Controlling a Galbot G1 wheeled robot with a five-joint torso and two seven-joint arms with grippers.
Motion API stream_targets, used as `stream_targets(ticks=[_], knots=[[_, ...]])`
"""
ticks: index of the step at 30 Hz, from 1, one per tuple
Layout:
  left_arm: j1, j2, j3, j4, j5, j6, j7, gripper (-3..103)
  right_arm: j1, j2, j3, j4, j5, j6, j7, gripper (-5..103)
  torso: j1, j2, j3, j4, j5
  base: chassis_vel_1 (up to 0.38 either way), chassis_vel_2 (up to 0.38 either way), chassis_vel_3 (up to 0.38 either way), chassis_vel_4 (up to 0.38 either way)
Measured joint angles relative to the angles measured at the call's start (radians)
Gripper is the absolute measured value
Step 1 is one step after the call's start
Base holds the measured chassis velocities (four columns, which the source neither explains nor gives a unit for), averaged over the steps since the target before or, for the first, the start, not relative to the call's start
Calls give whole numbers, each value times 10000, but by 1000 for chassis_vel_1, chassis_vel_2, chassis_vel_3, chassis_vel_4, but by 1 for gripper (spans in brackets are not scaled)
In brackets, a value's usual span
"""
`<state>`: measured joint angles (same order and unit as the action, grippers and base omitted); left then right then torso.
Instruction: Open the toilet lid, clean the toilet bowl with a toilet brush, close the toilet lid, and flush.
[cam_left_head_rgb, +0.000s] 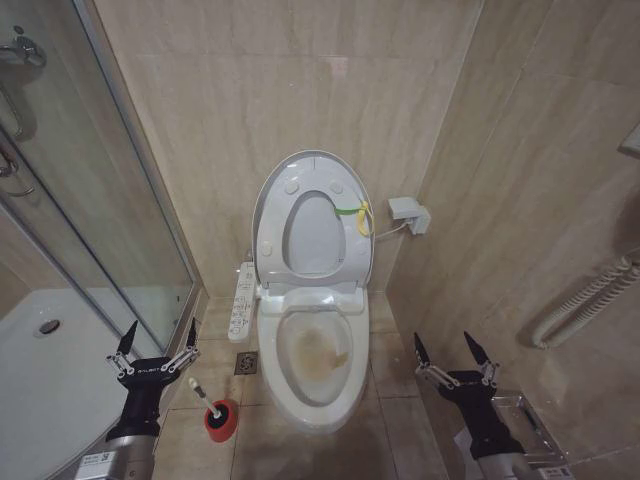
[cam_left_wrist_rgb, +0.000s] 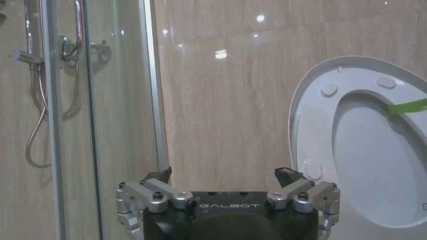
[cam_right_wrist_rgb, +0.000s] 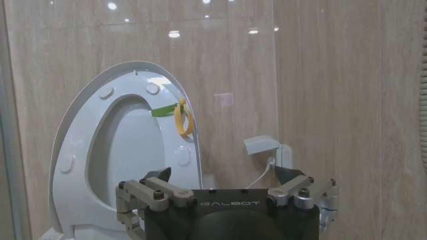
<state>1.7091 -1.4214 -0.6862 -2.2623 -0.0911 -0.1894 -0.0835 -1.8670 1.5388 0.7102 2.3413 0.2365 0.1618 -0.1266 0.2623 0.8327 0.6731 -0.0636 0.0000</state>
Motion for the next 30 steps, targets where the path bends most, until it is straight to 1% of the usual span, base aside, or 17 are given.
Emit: stream_targets(ticks=[14, 17, 20, 21, 22, 23, 24, 27, 29, 30], knots=[[1, 0, 0, 0, 0, 0, 0, 100, 0, 0, 0, 1, 0, 0, 0, 100, 0, 0, 0, 0, 0, 0, 0, 0, 0], [-9, 0, 6, -6, -14, 89, 8, 100, 0, 0, 0, 1, 0, 0, 0, 100, 0, 0, 0, 0, 0, 0, 0, 0, 0], [-115, 13, 110, -122, -208, 868, 158, 100, 0, 0, 0, 0, 0, 0, 0, 100, 0, 0, 0, 0, 0, 0, 0, 0, 0], [-170, 22, 171, -191, -321, 1297, 242, 99, 0, 0, -1, 1, 0, 0, 0, 100, 0, 0, 0, 0, 0, 0, 0, 0, 0], [-200, 26, 200, -231, -385, 1534, 287, 99, 0, 0, 0, 0, 0, 0, 0, 100, 0, 0, 0, 0, 0, 0, 0, 0, 0], [-249, 33, 251, -293, -486, 1909, 360, 99, 0, -1, 0, 0, 0, 0, 0, 100, 0, 0, 0, 0, 0, 0, 0, 0, 0], [-249, 33, 251, -293, -486, 1909, 360, 99, 0, -1, 0, 0, 0, 0, 0, 100, 0, 0, 0, 0, 0, 0, 0, 0, 0], [-360, 48, 348, -424, -694, 2711, 514, 99, 0, 0, 0, 1, 0, 0, 0, 100, 0, 0, 0, 0, 0, 0, 0, 0, 0], [-461, 62, 444, -537, -889, 3444, 655, 100, 0, -1, 0, 0, 0, 0, 0, 100, 0, 0, 0, 0, 0, 0, 0, 0, 0], [-461, 62, 444, -537, -889, 3444, 655, 100, 0, -1, 0, 0, 0, 0, 0, 100, 0, 0, 0, 0, 0, 0, 0, 0, 0]])
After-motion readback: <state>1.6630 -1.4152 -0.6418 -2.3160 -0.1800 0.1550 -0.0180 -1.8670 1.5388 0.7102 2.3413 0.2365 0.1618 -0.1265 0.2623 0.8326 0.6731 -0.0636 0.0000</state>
